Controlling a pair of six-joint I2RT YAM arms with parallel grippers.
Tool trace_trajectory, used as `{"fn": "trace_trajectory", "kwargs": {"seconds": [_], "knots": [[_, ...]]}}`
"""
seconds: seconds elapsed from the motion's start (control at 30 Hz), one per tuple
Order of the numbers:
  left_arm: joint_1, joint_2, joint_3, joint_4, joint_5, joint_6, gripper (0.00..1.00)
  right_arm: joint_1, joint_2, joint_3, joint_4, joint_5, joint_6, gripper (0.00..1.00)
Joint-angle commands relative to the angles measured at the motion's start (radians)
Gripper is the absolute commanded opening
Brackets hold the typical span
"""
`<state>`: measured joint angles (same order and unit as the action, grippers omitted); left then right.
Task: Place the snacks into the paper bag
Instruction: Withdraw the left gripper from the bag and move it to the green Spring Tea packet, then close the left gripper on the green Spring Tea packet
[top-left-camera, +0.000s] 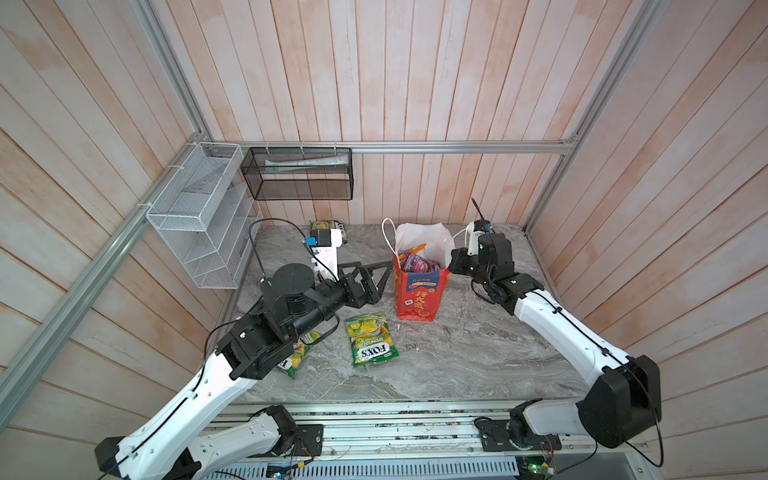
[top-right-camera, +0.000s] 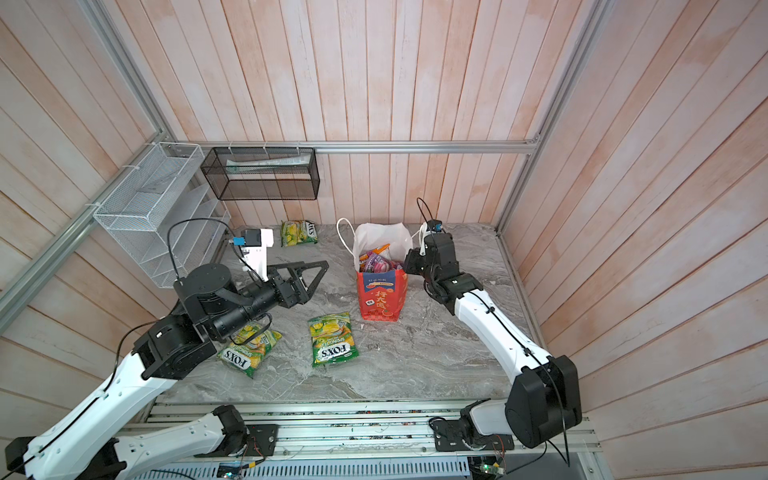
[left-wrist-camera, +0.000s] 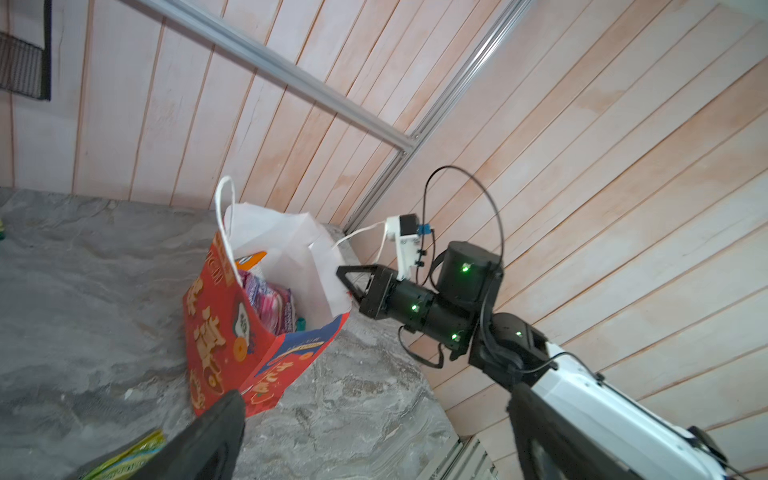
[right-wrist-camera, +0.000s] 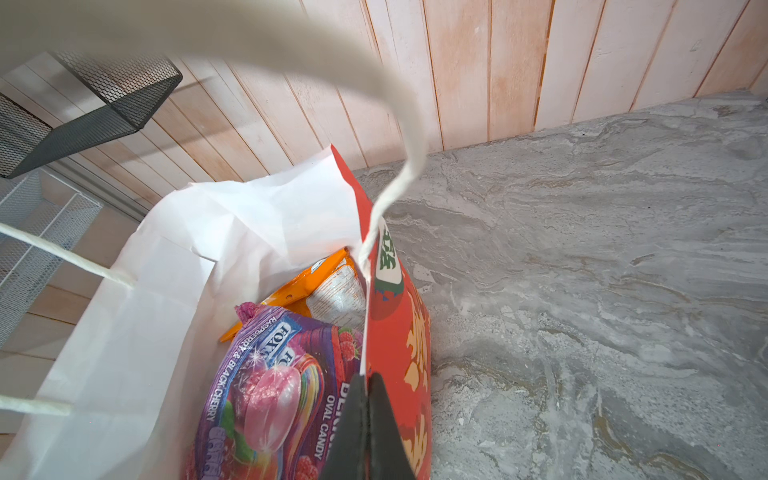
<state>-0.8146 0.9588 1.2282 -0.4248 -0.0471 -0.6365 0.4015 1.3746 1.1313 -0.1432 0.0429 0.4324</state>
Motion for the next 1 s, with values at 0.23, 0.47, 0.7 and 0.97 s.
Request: {"fn": "trace_trajectory", "kwargs": {"seconds": [0.23, 0.47, 0.7, 0.97], "knots": [[-0.001, -0.081, -0.445, 0.022, -0.063, -0.047, 1.0, 0.007, 0.02, -0.008, -0.028, 0.014, -0.021, 0.0], [-0.001, -0.043, -0.643, 0.044, -0.05, -0.029, 1.0, 0.007, 0.02, -0.01, -0.028, 0.018, -0.02, 0.0], [-0.001, 0.076, -0.747, 0.146, 0.007, -0.036, 1.0, 0.007, 0.024, -0.009, -0.028, 0.02, -0.023, 0.0], [0.0, 0.226, -0.706, 0.166, -0.046, -0.055, 1.0, 0.007, 0.02, -0.01, -0.026, 0.018, -0.023, 0.0]]}}
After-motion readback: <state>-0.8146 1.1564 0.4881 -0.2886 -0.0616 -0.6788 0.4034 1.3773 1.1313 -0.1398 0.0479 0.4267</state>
